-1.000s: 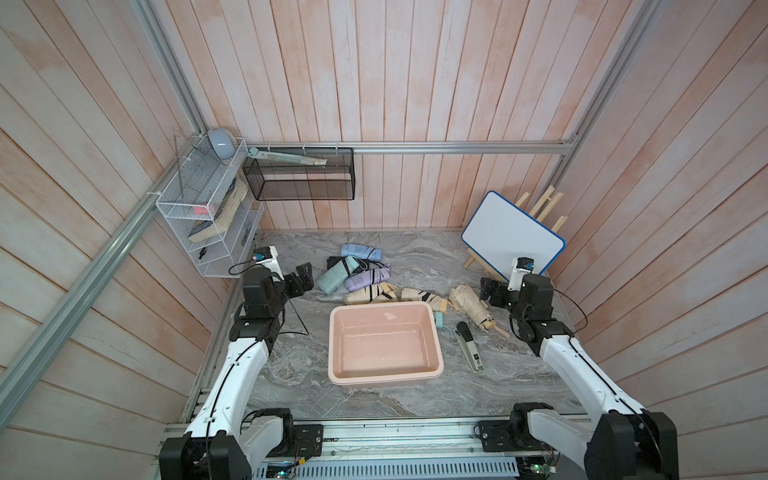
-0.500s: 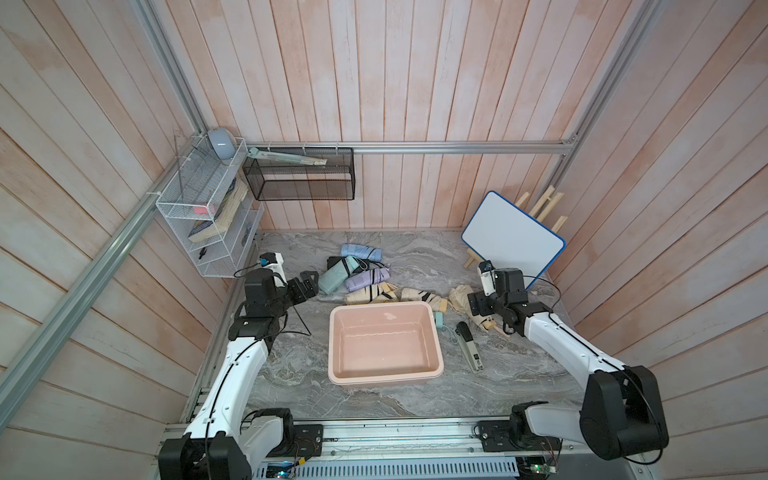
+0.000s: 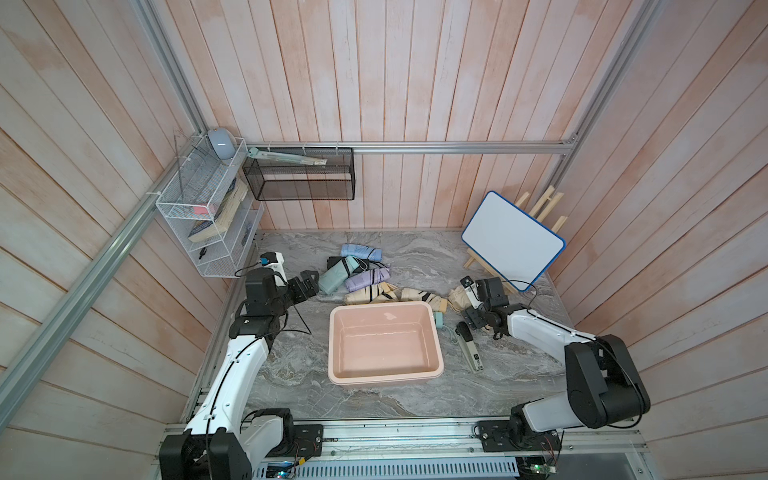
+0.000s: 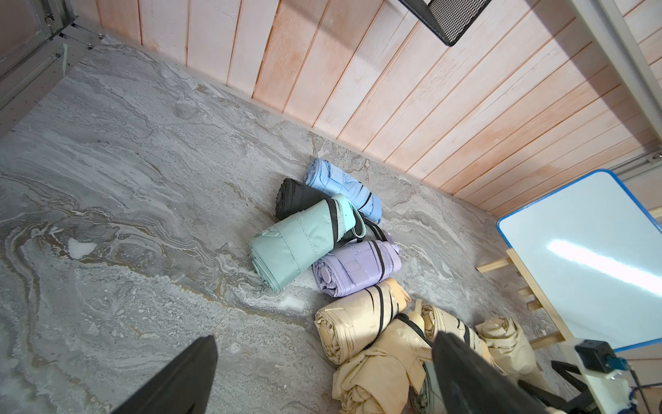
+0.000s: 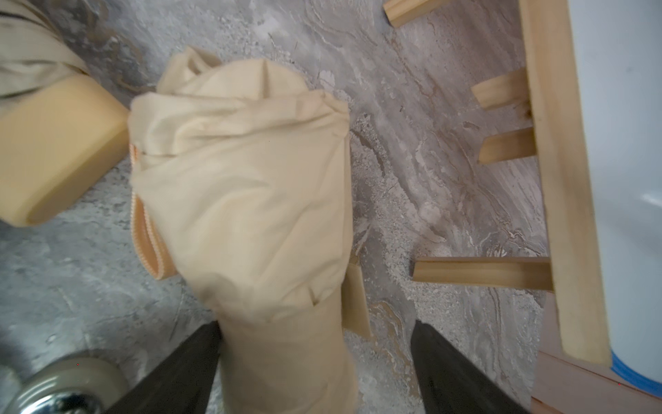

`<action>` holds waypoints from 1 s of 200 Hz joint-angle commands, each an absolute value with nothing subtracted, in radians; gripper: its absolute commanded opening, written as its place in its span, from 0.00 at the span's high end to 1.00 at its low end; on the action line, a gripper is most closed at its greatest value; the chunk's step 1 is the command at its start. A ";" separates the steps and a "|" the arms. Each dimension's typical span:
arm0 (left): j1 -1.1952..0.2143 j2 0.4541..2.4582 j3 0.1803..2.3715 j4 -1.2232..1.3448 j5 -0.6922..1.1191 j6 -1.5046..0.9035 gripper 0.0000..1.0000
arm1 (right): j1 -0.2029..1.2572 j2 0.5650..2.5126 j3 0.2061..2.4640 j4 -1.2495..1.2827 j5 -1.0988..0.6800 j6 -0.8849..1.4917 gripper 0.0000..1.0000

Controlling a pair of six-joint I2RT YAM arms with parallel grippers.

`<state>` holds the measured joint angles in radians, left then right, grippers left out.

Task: Put the umbrella into the storage box
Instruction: Pick up the umbrella from the center of the board.

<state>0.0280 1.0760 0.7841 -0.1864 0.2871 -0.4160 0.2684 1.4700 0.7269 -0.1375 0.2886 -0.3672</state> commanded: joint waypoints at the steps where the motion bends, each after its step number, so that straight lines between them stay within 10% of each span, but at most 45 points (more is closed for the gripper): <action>1: 0.031 1.072 0.808 -0.147 0.279 -0.428 0.00 | 0.274 1.492 0.706 -0.107 0.343 -0.403 0.11; 59: 0.030 1.077 0.815 -0.138 0.267 -0.442 0.00 | 0.288 1.539 0.677 -0.060 0.337 -0.418 0.16; 146: 0.029 1.085 0.862 -0.146 0.288 -0.474 0.00 | 0.290 1.440 0.652 -0.018 0.357 -0.460 0.64; 200: 0.001 1.102 0.946 -0.163 0.354 -0.599 0.00 | 0.296 1.210 0.643 -0.030 0.358 -0.547 0.74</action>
<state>0.0231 1.0843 0.8764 -0.1616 0.3103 -0.5220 0.2859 1.3125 0.6327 -0.0601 0.3424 -0.5003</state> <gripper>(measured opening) 0.995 0.372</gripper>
